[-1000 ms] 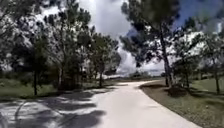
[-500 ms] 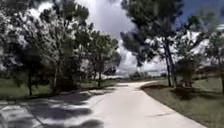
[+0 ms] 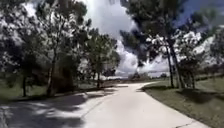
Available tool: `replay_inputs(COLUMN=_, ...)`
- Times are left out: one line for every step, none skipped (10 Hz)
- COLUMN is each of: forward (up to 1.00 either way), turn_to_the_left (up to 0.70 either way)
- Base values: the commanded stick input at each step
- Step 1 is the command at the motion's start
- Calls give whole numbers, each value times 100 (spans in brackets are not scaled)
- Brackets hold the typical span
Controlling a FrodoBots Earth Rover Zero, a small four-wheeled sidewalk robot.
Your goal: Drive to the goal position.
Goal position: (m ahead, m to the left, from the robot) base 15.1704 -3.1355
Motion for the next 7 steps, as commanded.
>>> replay_inputs(forward=85, turn_to_the_left=0)
replay_inputs(forward=85, turn_to_the_left=0)
replay_inputs(forward=85, turn_to_the_left=0)
replay_inputs(forward=85, turn_to_the_left=-4)
replay_inputs(forward=85, turn_to_the_left=-28)
replay_inputs(forward=85, turn_to_the_left=0)
replay_inputs(forward=85, turn_to_the_left=0)
